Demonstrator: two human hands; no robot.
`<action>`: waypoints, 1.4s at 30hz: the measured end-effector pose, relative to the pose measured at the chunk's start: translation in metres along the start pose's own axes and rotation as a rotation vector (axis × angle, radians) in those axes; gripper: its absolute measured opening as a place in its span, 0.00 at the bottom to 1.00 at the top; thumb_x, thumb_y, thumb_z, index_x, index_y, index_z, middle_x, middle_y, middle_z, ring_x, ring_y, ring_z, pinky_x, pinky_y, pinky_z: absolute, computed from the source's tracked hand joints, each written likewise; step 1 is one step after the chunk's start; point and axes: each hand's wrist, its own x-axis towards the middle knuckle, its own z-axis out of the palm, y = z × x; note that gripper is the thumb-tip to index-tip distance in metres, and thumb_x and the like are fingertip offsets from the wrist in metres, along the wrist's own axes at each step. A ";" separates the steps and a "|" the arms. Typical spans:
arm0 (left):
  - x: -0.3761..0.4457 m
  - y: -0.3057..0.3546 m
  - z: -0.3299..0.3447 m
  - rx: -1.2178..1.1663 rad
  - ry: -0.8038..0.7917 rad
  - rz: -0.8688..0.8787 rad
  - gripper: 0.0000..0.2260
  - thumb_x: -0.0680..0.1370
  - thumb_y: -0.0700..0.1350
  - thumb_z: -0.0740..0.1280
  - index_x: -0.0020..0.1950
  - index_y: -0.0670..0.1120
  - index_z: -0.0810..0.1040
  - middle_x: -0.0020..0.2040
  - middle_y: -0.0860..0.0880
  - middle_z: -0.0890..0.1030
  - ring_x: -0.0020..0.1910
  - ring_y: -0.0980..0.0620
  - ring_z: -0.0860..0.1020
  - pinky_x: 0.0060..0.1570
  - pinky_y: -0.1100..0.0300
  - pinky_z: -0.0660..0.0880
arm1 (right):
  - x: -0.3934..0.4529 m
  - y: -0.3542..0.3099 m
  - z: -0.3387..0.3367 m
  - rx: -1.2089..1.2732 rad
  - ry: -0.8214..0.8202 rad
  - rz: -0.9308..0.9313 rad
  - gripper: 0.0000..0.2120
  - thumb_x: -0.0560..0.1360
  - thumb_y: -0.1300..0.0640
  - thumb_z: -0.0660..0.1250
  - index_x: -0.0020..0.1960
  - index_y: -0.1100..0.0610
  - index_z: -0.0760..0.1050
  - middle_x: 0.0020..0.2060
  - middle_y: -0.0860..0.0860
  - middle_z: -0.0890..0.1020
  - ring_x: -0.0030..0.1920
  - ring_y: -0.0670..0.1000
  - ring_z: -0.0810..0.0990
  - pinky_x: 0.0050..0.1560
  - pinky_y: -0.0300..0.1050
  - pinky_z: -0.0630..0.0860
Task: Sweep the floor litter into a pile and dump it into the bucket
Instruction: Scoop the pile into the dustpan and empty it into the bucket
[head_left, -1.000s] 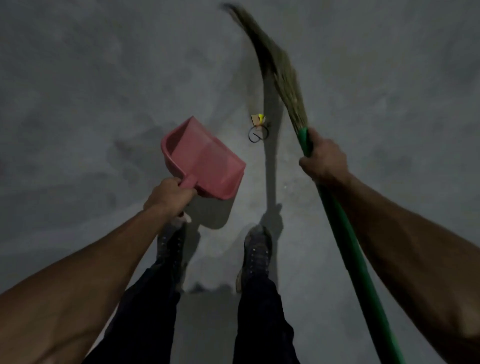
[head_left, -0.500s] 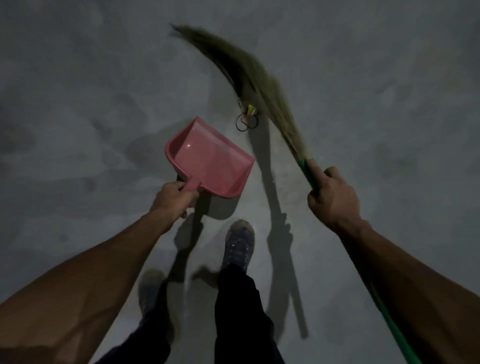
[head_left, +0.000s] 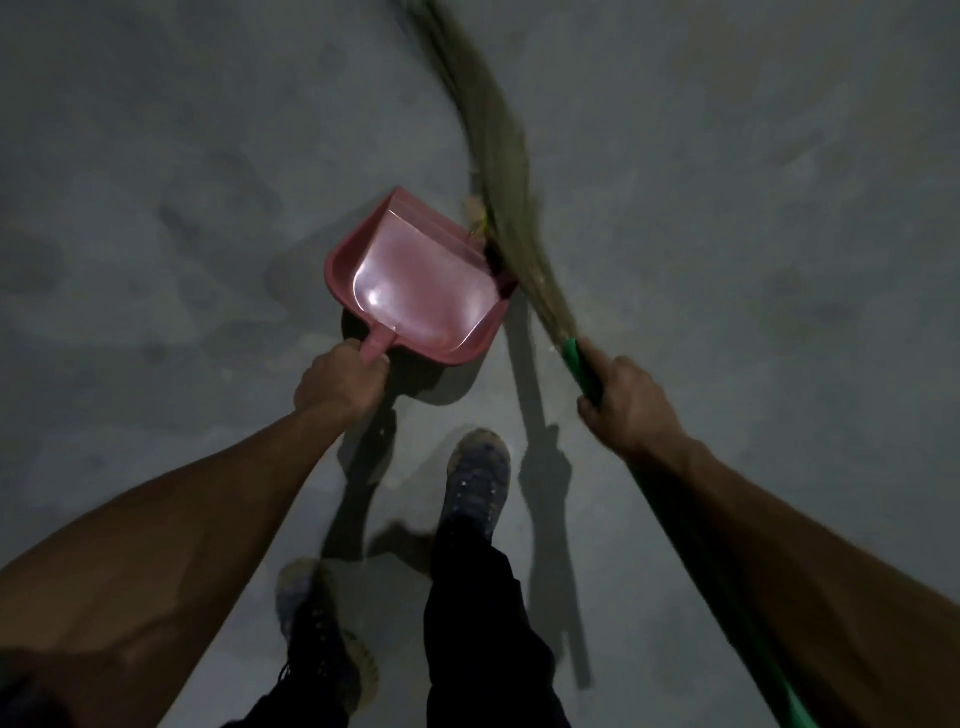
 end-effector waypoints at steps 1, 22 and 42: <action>0.001 0.000 0.001 0.012 -0.002 -0.003 0.12 0.81 0.54 0.61 0.50 0.45 0.75 0.42 0.45 0.78 0.41 0.44 0.76 0.40 0.55 0.69 | -0.013 0.001 0.010 0.007 -0.029 -0.031 0.34 0.77 0.56 0.64 0.79 0.47 0.55 0.56 0.62 0.74 0.55 0.63 0.76 0.51 0.50 0.73; -0.002 -0.036 0.008 0.161 0.001 -0.020 0.11 0.83 0.51 0.58 0.51 0.43 0.66 0.38 0.47 0.68 0.34 0.51 0.68 0.34 0.57 0.64 | -0.035 -0.014 0.038 -0.034 -0.039 -0.144 0.33 0.76 0.56 0.64 0.78 0.47 0.58 0.56 0.62 0.76 0.54 0.63 0.77 0.50 0.48 0.73; -0.009 -0.095 -0.007 0.111 -0.003 -0.071 0.14 0.84 0.50 0.56 0.60 0.40 0.68 0.47 0.43 0.71 0.41 0.48 0.71 0.40 0.54 0.64 | -0.033 -0.083 0.037 0.041 -0.077 -0.170 0.33 0.76 0.60 0.65 0.78 0.50 0.59 0.61 0.60 0.78 0.52 0.59 0.80 0.51 0.46 0.75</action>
